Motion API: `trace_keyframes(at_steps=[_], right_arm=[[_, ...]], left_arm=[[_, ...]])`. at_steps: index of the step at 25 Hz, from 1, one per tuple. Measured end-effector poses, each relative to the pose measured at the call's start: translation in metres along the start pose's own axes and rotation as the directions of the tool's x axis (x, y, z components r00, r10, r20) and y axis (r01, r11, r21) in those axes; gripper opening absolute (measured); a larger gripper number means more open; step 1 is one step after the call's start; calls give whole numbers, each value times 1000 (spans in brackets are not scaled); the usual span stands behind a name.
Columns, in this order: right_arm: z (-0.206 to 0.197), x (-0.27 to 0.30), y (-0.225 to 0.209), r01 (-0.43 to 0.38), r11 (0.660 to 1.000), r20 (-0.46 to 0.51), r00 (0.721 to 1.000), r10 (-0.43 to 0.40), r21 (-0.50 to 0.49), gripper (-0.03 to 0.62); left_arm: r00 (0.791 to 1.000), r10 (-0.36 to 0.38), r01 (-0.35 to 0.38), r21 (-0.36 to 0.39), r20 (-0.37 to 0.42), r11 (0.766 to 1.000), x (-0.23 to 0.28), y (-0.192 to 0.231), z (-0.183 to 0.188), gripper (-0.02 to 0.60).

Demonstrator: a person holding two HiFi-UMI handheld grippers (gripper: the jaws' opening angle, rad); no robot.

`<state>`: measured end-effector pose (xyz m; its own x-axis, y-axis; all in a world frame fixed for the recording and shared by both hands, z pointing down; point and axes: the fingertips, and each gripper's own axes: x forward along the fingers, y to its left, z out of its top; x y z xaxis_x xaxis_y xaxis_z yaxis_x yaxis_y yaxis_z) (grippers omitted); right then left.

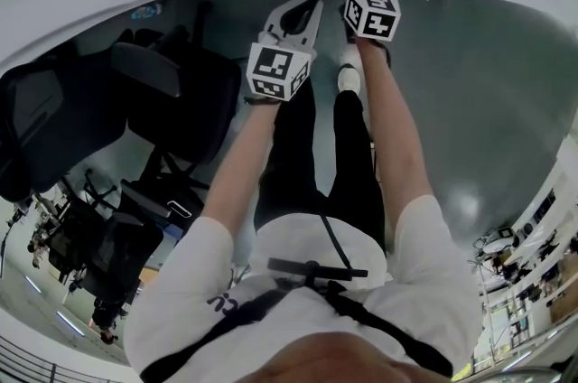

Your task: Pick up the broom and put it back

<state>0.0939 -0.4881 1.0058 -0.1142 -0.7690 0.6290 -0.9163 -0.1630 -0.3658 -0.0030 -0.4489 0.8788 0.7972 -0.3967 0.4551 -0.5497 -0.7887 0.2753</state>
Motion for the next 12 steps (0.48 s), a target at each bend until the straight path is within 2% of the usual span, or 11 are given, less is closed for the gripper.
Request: trace_keyframes(at_steps=[2, 3, 4, 8, 12], right_arm=[[4, -1, 0, 2, 1000, 10, 1000, -2, -13, 170], [6, -2, 0, 5, 1000, 13, 1000, -5, -18, 107], [7, -3, 0, 10, 1000, 12, 1000, -10, -21, 97], [0, -11, 1, 41, 999, -15, 999, -41, -29, 94], [-9, -41, -3, 106, 994, -45, 993, -107, -9, 94]], left_arm=[[1000, 3, -3, -7, -1, 1000, -1, 1, 1, 12], [1000, 8, -8, -13, -1, 1000, -2, 2, 2, 11], [1000, 15, -15, -20, -1, 1000, -3, 4, 3, 11], [999, 49, -49, -45, -3, 998, -11, 12, 3, 11], [997, 72, -71, -67, 1, 995, -25, 6, 12, 11]])
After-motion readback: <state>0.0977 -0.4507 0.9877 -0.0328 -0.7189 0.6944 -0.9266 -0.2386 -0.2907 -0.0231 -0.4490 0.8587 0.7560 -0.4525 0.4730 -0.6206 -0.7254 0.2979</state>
